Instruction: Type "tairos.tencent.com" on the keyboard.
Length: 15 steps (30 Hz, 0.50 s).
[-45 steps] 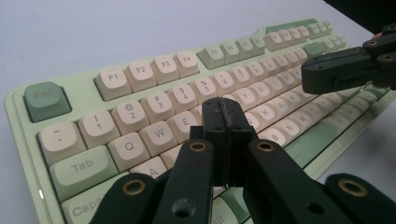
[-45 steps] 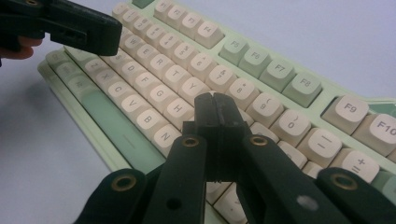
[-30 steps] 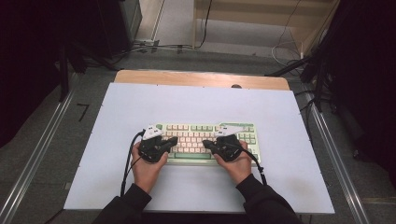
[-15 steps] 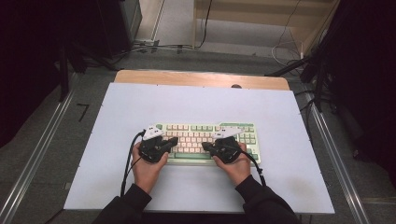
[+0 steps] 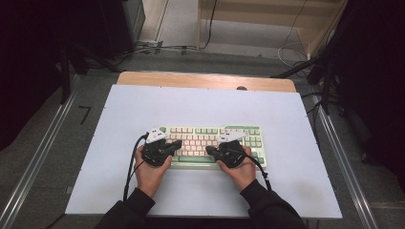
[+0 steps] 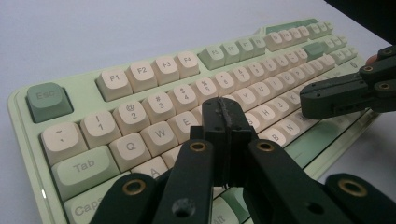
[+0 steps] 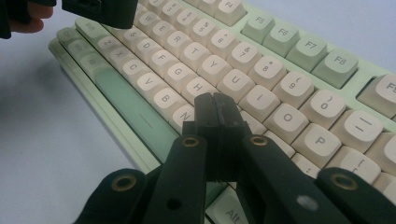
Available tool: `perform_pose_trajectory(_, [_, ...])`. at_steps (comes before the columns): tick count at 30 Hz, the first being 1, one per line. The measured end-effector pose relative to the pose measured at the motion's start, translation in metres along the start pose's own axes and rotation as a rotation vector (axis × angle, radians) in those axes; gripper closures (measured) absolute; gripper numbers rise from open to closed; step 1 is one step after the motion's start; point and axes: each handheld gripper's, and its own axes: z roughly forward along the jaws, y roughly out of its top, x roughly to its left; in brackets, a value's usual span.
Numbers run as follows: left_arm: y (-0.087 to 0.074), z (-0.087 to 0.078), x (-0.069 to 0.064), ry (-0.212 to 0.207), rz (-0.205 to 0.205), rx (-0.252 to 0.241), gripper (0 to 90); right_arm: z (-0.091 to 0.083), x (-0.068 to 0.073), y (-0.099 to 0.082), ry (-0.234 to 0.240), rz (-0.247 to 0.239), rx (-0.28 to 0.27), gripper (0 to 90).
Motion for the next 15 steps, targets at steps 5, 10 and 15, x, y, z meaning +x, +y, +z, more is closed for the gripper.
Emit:
perform_pose_trajectory(5, [0.0, 0.0, 0.0, -0.001, -0.001, 0.0, 90.0, 0.0027, 0.0012, -0.0013, 0.003, -0.007, 0.011, 88.3])
perform_pose_trajectory(10, [0.0, -0.0002, 0.0, -0.001, -0.001, -0.001, 90.0, 0.0046, 0.0017, -0.0018, -0.002, -0.013, 0.02, 88.3])
perform_pose_trajectory(15, [0.0001, -0.0003, 0.0002, -0.001, -0.006, -0.006, 90.0, -0.0001, 0.0006, -0.0001, 0.001, 0.001, -0.001, 88.3])
